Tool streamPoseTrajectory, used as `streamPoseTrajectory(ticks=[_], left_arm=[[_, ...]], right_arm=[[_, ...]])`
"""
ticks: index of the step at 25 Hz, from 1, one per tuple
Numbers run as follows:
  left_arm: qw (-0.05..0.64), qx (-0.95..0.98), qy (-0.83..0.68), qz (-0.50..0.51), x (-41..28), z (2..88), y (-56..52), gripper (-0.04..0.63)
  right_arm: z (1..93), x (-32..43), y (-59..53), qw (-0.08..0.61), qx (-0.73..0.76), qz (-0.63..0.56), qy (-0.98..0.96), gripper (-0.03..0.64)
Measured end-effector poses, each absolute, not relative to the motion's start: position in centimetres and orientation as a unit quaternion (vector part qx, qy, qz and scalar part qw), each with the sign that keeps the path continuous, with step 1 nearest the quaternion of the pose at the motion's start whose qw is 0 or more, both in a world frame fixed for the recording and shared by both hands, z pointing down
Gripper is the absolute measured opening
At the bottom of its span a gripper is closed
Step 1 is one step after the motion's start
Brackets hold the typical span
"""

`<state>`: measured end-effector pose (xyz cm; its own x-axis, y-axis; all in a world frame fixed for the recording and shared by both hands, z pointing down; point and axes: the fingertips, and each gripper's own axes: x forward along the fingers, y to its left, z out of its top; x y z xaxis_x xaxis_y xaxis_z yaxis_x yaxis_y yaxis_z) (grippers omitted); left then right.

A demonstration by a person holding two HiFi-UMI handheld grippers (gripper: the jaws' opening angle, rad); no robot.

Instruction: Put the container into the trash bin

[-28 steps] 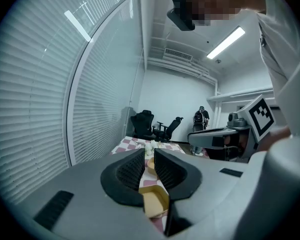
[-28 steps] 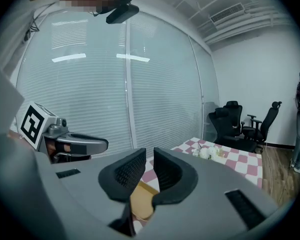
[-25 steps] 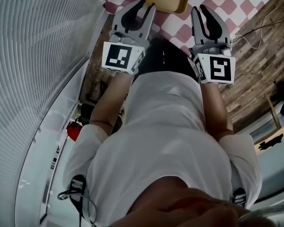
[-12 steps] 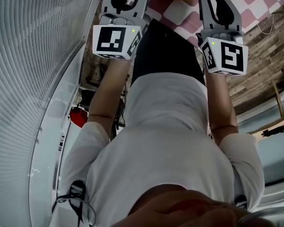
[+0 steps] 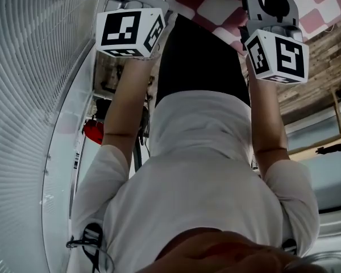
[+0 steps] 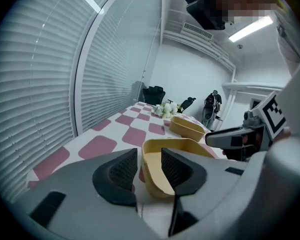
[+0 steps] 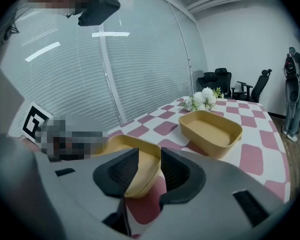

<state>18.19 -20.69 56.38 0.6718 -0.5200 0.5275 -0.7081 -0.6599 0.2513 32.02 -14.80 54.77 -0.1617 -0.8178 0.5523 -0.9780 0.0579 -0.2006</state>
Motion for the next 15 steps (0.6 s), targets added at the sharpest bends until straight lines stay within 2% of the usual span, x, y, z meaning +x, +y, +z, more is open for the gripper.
streamPoseTrajectory(ticks=[7, 15], left_arm=[[0.242, 0.882, -0.345, 0.212, 17.3, 57.8, -20.8, 0.140], [0.251, 0.876, -0.347, 0.224, 19.1, 59.0, -21.6, 0.138]], right_arm=[[56.7, 30.2, -15.0, 0.155, 0.618, 0.290, -0.714, 0.132], [58.5, 32.1, -15.7, 0.163, 0.619, 0.307, -0.705, 0.132]])
